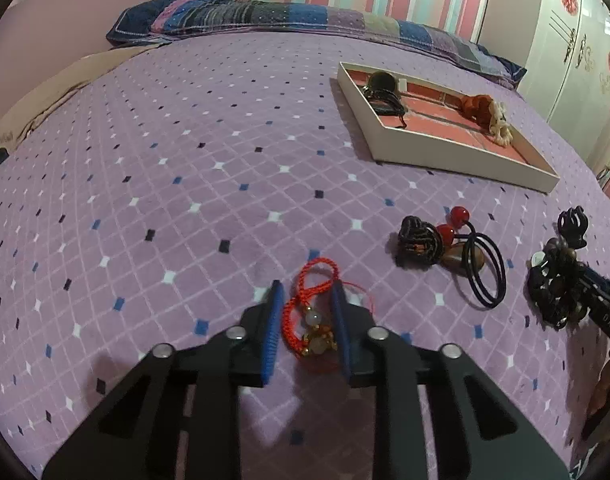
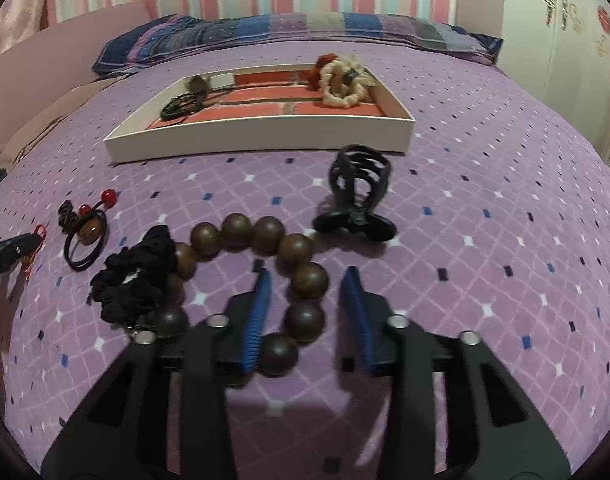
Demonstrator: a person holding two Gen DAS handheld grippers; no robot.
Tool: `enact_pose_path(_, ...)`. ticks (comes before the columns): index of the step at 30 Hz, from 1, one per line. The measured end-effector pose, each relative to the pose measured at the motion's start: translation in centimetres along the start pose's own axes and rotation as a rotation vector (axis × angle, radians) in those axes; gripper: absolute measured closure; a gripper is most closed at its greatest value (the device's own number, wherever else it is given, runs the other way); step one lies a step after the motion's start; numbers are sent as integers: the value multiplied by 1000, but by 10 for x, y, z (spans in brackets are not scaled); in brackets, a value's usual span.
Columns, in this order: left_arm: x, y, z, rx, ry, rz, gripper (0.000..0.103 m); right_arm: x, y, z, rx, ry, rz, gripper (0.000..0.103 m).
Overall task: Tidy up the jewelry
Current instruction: 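Close the right tool on the wooden bead bracelet while the left tool grips the red string bracelet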
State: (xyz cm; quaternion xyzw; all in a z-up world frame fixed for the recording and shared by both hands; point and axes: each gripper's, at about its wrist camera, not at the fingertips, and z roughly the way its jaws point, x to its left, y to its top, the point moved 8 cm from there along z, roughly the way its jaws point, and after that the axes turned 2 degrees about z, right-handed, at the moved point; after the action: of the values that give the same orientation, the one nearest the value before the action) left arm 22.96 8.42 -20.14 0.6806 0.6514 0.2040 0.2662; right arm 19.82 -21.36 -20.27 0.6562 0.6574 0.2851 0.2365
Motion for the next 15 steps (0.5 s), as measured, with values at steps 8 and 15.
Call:
enact_pose_path(8,-1,-4,-5,-9,-8,-28,93,1,0,-6,-34,14,-8,83)
enact_pose_path(15,-2,-3,-11,-16,-17,-28,93,-8,9,-28,-102,14,2,83)
